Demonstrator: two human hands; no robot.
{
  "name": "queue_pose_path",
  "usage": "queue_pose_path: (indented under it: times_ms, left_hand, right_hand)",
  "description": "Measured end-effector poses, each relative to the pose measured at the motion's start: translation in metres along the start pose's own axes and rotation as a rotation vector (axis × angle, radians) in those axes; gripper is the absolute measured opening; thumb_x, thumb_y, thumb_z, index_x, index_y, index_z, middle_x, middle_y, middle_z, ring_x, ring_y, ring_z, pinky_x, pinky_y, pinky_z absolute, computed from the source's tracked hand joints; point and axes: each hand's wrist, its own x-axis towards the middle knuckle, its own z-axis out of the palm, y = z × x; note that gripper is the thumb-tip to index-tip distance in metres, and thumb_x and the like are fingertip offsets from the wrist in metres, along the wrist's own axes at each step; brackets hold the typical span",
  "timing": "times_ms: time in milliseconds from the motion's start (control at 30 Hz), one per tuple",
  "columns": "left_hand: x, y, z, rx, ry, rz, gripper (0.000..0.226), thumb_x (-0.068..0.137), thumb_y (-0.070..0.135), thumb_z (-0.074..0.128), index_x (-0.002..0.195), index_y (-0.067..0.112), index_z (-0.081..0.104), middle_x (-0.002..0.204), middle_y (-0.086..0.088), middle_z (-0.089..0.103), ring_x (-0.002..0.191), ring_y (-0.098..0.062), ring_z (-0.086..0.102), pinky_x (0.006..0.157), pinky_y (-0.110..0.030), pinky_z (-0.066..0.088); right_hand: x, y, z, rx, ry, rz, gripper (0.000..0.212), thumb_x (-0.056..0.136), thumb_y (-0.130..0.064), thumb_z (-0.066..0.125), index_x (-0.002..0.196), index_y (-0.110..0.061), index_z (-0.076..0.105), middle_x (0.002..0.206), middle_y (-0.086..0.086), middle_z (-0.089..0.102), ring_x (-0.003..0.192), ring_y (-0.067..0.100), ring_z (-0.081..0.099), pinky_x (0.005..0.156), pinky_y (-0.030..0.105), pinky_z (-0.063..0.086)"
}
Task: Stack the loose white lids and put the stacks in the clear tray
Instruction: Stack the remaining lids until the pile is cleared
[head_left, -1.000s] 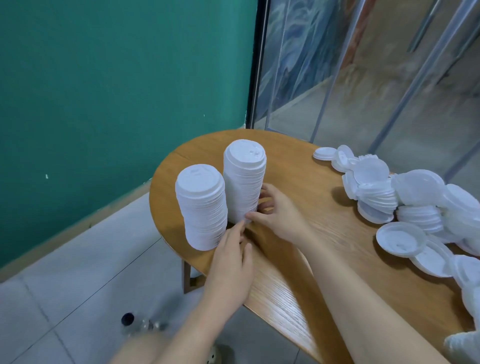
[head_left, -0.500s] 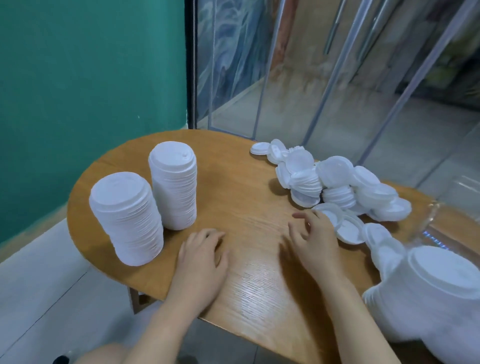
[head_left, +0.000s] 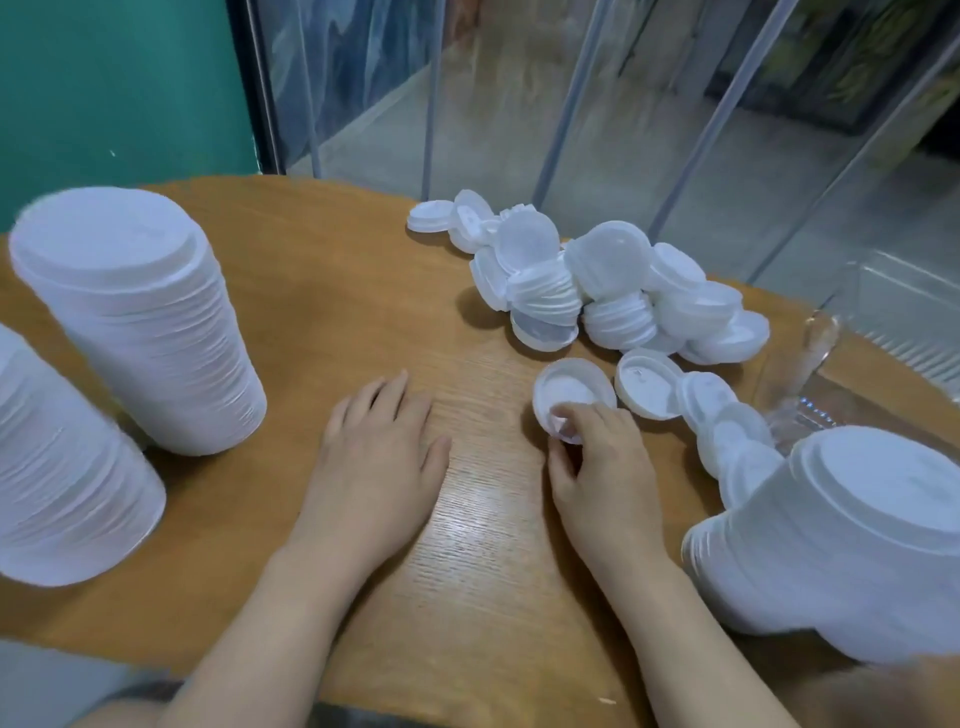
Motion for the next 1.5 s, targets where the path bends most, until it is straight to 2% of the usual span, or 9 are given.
queue_pose_path:
  times_ms: [233, 433, 600, 733, 833, 900, 1100, 1367, 1500]
  left_hand:
    - [-0.004, -0.004, 0.002, -0.065, 0.014, 0.051, 0.051, 0.105, 0.046, 0.045, 0.15, 0.024, 0.049, 0.163, 0.001, 0.038, 0.153, -0.02, 0.027, 0.123, -0.033, 0.014]
    - [-0.008, -0.003, 0.001, -0.127, -0.021, 0.145, 0.06, 0.097, 0.048, 0.061, 0.151, 0.027, 0.047, 0.151, 0.012, 0.051, 0.148, -0.01, 0.035, 0.118, -0.023, 0.018]
    - [-0.007, -0.001, 0.001, -0.093, -0.018, 0.155, 0.056, 0.097, 0.049, 0.059, 0.148, 0.025, 0.053, 0.155, 0.011, 0.048, 0.148, -0.01, 0.035, 0.116, -0.022, 0.016]
    - [-0.007, 0.0, 0.001, -0.101, -0.019, 0.155, 0.055, 0.097, 0.052, 0.055, 0.146, 0.027, 0.054, 0.157, 0.012, 0.044, 0.149, -0.008, 0.031, 0.119, -0.025, 0.015]
    - [-0.007, 0.0, 0.0, -0.099, -0.017, 0.154, 0.053, 0.099, 0.055, 0.053, 0.144, 0.027, 0.057, 0.157, 0.012, 0.045, 0.149, -0.009, 0.032, 0.119, -0.026, 0.016]
    - [-0.008, 0.001, 0.0, -0.096, -0.014, 0.159, 0.055, 0.098, 0.056, 0.052, 0.144, 0.026, 0.058, 0.156, 0.012, 0.046, 0.148, -0.009, 0.033, 0.117, -0.023, 0.015]
    - [-0.007, 0.0, 0.0, -0.102, -0.011, 0.165, 0.05, 0.098, 0.045, 0.06, 0.145, 0.027, 0.056, 0.154, 0.011, 0.049, 0.146, -0.01, 0.035, 0.115, -0.023, 0.018]
    - [-0.006, 0.006, -0.002, -0.214, -0.082, 0.188, 0.081, 0.081, 0.058, 0.06, 0.154, 0.028, 0.042, 0.149, 0.015, 0.048, 0.14, -0.004, 0.037, 0.117, -0.026, 0.024]
    - [-0.003, 0.009, 0.003, -0.198, -0.071, 0.213, 0.084, 0.081, 0.076, 0.057, 0.15, 0.03, 0.047, 0.143, 0.022, 0.049, 0.137, -0.001, 0.04, 0.116, -0.03, 0.026]
  right_hand:
    - [-0.004, -0.005, -0.005, 0.375, -0.046, -0.047, 0.011, 0.094, -0.01, 0.073, 0.1, -0.02, 0.073, 0.092, -0.014, 0.064, 0.086, 0.01, 0.064, 0.078, 0.022, 0.048]
    - [-0.003, -0.018, -0.026, 0.87, -0.215, 0.199, 0.018, 0.098, -0.007, 0.067, 0.108, -0.02, 0.075, 0.098, -0.003, 0.077, 0.085, 0.01, 0.072, 0.075, 0.019, 0.055]
    - [-0.002, -0.013, -0.026, 1.093, -0.157, 0.469, 0.021, 0.101, -0.01, 0.064, 0.117, -0.022, 0.068, 0.097, 0.003, 0.074, 0.074, 0.023, 0.073, 0.059, 0.021, 0.055]
    - [-0.001, -0.005, -0.021, 0.833, -0.099, 0.44, 0.025, 0.103, -0.018, 0.061, 0.12, -0.036, 0.06, 0.095, 0.0, 0.07, 0.061, 0.018, 0.07, 0.049, 0.021, 0.047]
    - [-0.004, 0.001, -0.018, 0.596, -0.172, 0.298, 0.027, 0.1, -0.024, 0.061, 0.121, -0.043, 0.06, 0.08, -0.005, 0.069, 0.067, 0.012, 0.067, 0.068, 0.031, 0.055]
    - [-0.008, 0.0, -0.02, 0.473, -0.232, 0.221, 0.028, 0.099, -0.026, 0.061, 0.124, -0.038, 0.062, 0.074, -0.01, 0.067, 0.076, 0.009, 0.068, 0.081, 0.025, 0.053]
    - [-0.007, -0.001, -0.022, 0.358, -0.24, 0.13, 0.019, 0.094, -0.025, 0.067, 0.108, -0.037, 0.064, 0.088, -0.019, 0.059, 0.082, 0.002, 0.057, 0.071, 0.014, 0.04]
    - [-0.004, 0.006, -0.021, 0.235, -0.321, 0.019, 0.04, 0.09, -0.038, 0.071, 0.13, -0.033, 0.067, 0.09, -0.021, 0.042, 0.084, -0.002, 0.049, 0.072, 0.014, 0.035]
    - [-0.001, 0.011, -0.018, 0.181, -0.171, 0.05, 0.035, 0.094, -0.031, 0.068, 0.126, -0.017, 0.07, 0.114, -0.01, 0.055, 0.104, 0.006, 0.054, 0.091, 0.022, 0.045]
